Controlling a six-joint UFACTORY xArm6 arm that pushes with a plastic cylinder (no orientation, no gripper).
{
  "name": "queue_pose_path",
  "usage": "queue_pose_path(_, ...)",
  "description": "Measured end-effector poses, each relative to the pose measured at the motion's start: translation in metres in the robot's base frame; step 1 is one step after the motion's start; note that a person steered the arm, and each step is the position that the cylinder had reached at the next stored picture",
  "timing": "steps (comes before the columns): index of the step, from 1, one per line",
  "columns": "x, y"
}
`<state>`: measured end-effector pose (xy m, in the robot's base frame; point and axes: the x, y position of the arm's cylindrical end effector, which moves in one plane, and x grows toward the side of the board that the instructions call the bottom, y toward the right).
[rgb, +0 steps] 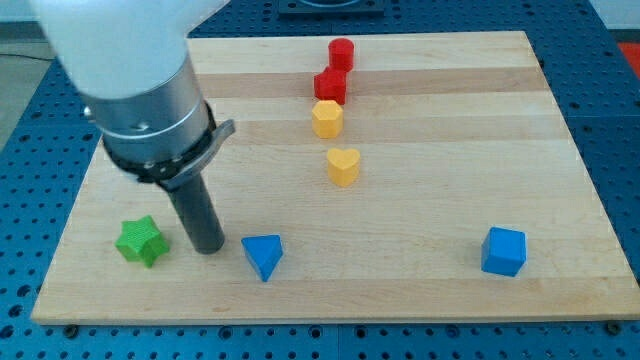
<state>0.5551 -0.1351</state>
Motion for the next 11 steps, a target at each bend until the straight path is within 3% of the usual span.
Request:
queue_pose_path(4,0.011,0.243)
queue_pose_path(5,0.043,0.192)
queue_pose_path(6,0.064,0.062)
queue_pose_path(7,0.054,-0.066)
queue_pose_path(8,0.002,-0.117)
queue_pose_path(10,-0.012,0.039)
queue_pose_path(11,-0.007,0.083)
